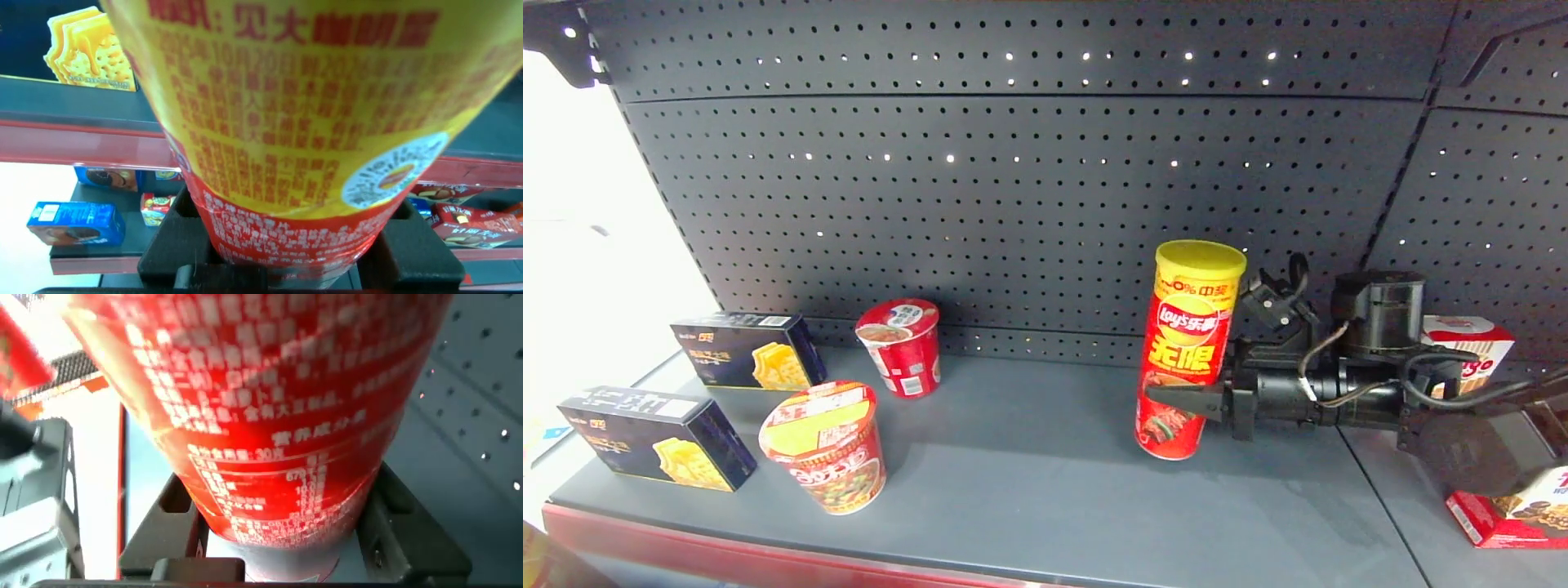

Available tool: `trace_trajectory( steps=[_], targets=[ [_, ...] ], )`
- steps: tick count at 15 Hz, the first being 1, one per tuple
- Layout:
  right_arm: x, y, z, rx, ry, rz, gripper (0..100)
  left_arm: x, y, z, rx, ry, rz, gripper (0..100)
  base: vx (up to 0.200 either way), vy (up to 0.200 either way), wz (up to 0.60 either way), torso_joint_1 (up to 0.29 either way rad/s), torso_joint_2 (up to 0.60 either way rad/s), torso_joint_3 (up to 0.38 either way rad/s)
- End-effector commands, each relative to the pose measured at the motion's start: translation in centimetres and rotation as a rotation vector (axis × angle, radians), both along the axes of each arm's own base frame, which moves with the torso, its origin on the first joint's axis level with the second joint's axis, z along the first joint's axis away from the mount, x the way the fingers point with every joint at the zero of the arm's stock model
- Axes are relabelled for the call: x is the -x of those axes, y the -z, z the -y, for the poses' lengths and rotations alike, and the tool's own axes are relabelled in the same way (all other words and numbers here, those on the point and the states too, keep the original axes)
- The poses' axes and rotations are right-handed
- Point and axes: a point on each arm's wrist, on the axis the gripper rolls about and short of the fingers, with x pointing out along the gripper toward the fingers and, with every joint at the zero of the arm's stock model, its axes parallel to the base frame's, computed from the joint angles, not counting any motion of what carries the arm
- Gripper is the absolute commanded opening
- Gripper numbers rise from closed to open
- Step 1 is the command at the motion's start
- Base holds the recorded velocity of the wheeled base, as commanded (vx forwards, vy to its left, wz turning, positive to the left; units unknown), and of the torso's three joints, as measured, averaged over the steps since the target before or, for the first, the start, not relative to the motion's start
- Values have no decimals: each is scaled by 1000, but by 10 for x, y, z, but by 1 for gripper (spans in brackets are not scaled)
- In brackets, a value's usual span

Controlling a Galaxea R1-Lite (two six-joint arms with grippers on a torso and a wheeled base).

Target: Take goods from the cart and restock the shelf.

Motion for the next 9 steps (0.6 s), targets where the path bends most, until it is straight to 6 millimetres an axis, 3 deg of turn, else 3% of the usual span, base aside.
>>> trace_trajectory(
  steps=[1, 9],
  targets=[
    [22, -9, 9, 6, -9, 49, 0, 0, 0, 0, 1, 2, 2, 0, 0, 0, 0, 0, 0, 0],
    [52, 10, 9, 25, -47, 60, 0, 1, -1, 0, 0, -4, 8, 0, 0, 0, 0, 0, 0, 0]
  ],
)
